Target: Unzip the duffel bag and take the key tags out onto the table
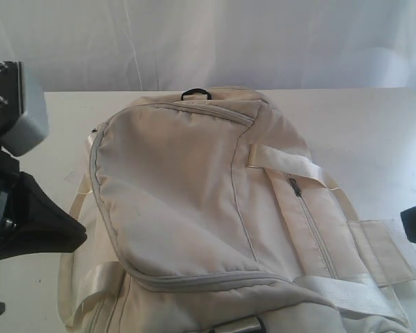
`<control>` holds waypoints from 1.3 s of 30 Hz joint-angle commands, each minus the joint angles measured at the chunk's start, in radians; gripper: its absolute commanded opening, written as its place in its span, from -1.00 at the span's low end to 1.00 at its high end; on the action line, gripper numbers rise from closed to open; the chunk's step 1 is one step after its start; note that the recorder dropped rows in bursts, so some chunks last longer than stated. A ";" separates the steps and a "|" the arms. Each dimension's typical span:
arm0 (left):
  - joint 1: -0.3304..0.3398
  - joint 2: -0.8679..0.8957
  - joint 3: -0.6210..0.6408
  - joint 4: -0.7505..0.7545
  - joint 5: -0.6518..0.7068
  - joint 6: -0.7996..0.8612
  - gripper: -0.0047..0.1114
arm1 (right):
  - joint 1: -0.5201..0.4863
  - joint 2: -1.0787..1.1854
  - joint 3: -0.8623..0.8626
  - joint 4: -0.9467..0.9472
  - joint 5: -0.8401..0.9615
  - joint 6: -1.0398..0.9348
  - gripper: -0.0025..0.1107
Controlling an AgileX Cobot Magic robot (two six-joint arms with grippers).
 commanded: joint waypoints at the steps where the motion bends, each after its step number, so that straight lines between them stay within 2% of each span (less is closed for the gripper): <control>1: -0.006 0.038 -0.007 -0.018 0.014 0.001 -0.92 | 0.028 0.054 -0.008 -0.037 0.002 -0.040 -0.96; 10: -0.006 0.050 -0.007 -0.018 0.015 0.001 -0.92 | 0.161 0.279 -0.011 -0.086 0.002 -0.093 -0.96; 16: -0.006 0.050 -0.007 -0.021 0.015 0.001 -0.92 | 0.366 0.412 -0.092 -0.125 0.002 -0.024 -0.96; 20: -0.006 0.050 -0.007 -0.021 0.015 0.001 -0.92 | 0.525 0.448 -0.172 -0.222 0.002 0.077 -0.96; 25: -0.006 0.050 -0.007 -0.021 0.015 0.001 -0.92 | 0.610 0.446 -0.185 -0.246 0.002 0.076 -0.94; 28: -0.006 0.050 -0.007 -0.021 0.015 0.001 -0.92 | 0.627 0.446 -0.166 -0.246 0.002 0.064 -0.76; 35: -0.006 0.050 -0.007 -0.036 0.016 0.001 -0.92 | 0.631 0.442 -0.069 -0.289 0.002 0.030 0.15; 39: -0.006 0.050 -0.007 -0.036 0.016 0.001 -0.92 | 0.631 0.442 -0.005 -0.303 0.002 0.018 0.20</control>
